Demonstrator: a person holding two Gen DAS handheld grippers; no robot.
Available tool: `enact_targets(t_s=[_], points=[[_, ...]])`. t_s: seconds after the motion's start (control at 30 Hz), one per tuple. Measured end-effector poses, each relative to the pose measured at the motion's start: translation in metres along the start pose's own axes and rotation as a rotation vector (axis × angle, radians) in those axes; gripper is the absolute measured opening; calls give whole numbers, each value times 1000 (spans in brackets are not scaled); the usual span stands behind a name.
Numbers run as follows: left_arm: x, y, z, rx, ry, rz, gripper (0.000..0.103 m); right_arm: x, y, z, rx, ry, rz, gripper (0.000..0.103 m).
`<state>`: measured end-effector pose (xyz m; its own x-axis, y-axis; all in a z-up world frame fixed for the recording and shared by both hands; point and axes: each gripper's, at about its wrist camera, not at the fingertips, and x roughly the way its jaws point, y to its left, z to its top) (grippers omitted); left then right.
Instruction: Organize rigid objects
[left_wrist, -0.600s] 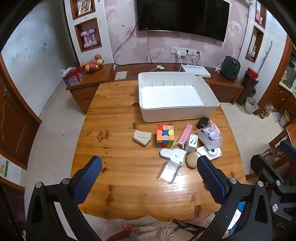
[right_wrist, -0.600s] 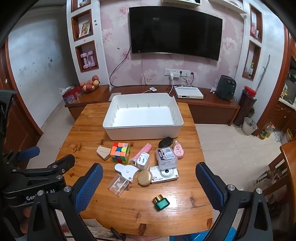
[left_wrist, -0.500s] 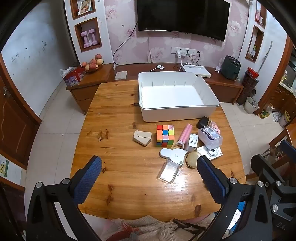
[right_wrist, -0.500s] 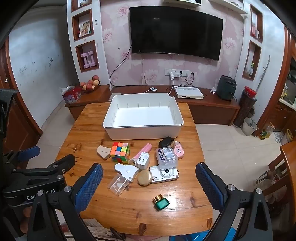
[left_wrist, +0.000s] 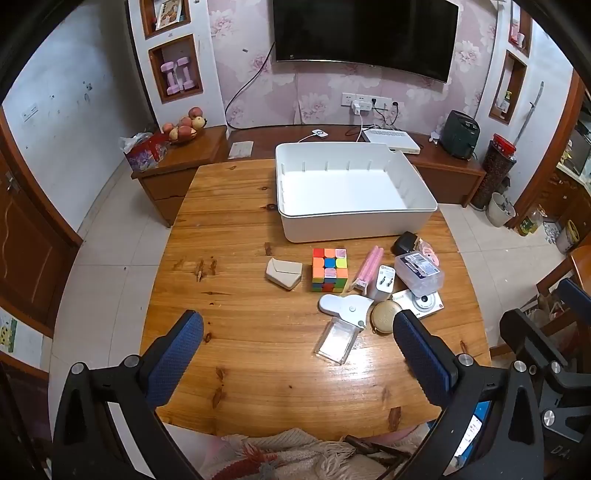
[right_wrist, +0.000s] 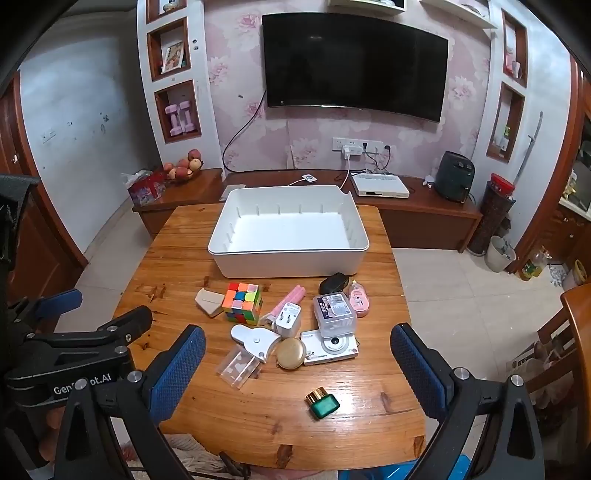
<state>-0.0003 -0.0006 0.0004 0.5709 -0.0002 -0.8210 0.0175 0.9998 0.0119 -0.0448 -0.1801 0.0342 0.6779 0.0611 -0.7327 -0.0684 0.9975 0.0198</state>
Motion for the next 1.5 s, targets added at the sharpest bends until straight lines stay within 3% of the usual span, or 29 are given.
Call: enact_targets(t_s=[1.5], points=[[3, 5, 3, 0, 3, 17, 102, 8, -4, -6, -31, -17, 24, 101]])
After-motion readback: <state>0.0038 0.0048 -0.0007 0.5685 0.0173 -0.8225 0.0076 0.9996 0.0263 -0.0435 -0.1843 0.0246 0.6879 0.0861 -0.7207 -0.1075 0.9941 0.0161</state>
